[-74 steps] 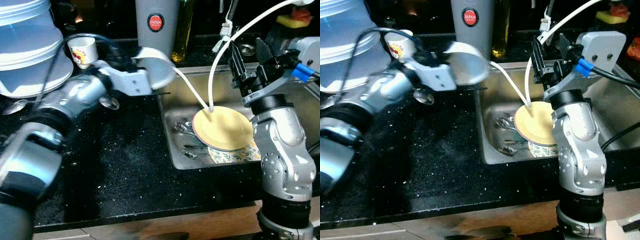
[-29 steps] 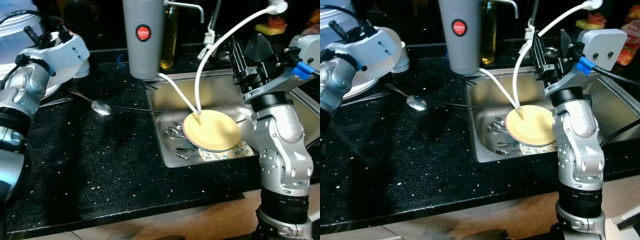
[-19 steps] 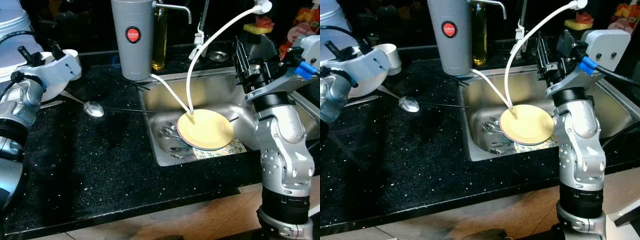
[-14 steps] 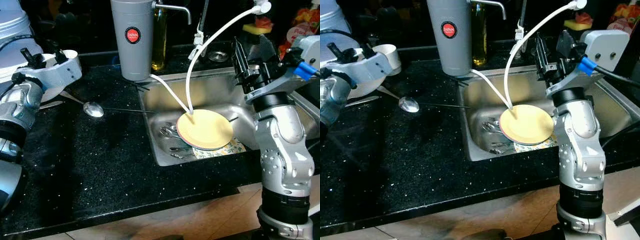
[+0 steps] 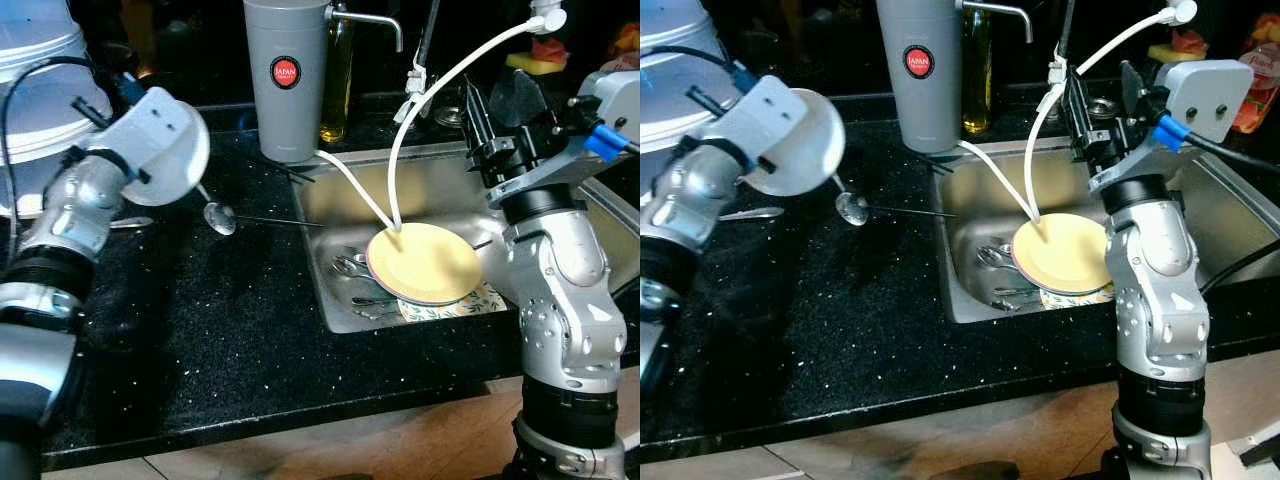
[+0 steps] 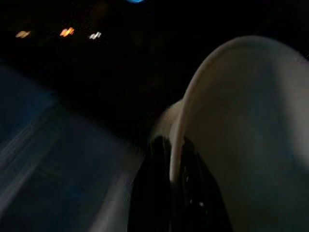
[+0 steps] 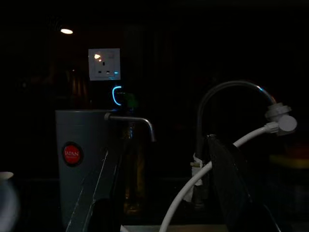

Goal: Kitchen organization

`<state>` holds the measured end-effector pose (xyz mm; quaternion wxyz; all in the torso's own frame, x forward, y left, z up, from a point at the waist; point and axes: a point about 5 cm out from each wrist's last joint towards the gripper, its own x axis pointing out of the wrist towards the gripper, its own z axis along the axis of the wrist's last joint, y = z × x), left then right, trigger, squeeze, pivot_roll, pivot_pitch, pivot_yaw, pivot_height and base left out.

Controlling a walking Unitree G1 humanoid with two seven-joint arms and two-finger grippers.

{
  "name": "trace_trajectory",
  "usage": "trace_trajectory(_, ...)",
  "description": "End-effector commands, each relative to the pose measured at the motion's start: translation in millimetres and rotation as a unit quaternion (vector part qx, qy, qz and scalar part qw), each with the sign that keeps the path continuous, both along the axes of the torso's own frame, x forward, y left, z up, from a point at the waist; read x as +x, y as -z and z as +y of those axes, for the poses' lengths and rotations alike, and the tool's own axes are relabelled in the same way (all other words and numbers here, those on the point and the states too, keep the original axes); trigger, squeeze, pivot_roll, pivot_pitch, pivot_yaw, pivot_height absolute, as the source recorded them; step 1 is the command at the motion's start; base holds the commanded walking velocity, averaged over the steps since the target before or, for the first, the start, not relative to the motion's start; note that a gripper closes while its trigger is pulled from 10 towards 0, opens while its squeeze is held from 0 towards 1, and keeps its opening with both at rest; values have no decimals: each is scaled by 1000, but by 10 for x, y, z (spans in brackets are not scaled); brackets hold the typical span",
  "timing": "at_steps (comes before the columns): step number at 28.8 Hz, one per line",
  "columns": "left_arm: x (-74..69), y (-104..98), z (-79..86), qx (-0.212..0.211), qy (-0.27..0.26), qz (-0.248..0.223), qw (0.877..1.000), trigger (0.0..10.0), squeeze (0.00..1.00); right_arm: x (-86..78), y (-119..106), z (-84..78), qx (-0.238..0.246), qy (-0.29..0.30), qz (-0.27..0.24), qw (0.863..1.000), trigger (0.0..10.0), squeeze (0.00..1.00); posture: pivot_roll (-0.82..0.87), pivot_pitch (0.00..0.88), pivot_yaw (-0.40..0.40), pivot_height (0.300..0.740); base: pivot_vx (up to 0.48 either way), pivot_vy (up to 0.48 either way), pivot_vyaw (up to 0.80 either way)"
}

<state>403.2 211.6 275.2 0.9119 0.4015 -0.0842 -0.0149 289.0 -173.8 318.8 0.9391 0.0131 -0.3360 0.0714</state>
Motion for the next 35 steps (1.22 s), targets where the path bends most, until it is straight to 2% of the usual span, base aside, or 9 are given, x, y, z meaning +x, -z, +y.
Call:
trace_trajectory(1,-1,262,-235,-24,48,66,996,10000,0,0,4,1,0,-2,-1,1000,10000,0,2,42,15,740,0,0,0)
trace_trajectory(5,-24,275,-474,-58,92,79,991,10000,0,4,1,-9,-1,-2,-2,1000,10000,0,1,35,12,740,0,0,0)
trace_trajectory(7,-64,309,-754,-94,140,95,981,10000,0,8,-11,-3,-3,-3,-4,1000,10000,0,-4,28,13,740,0,0,0)
trace_trajectory(12,-134,311,-1214,-160,209,120,957,10000,0,21,-26,-1,-6,-4,-6,1000,10000,0,-10,17,6,740,0,0,0)
trace_trajectory(16,-179,172,-1422,-200,244,108,943,10000,0,21,-43,1,-9,-4,-8,1000,10000,0,-20,13,6,740,0,0,0)
trace_trajectory(21,-116,-116,-1150,-153,189,8,970,10000,0,16,-49,-8,-10,-3,-9,1000,10000,0,-17,15,5,740,0,0,0)
trace_trajectory(28,-142,-426,-753,-119,126,-76,982,10000,0,24,-36,1,-8,-5,-8,1000,10000,0,-4,22,0,740,0,0,0)
trace_trajectory(31,-157,-446,-511,-42,96,-83,991,10000,0,27,-36,8,-7,-7,-8,1000,10000,0,-4,22,0,740,0,0,0)
trace_trajectory(35,-135,-427,-306,-15,54,-76,995,10000,0,25,-33,14,-7,-7,-8,1000,10000,0,2,27,5,740,0,0,0)
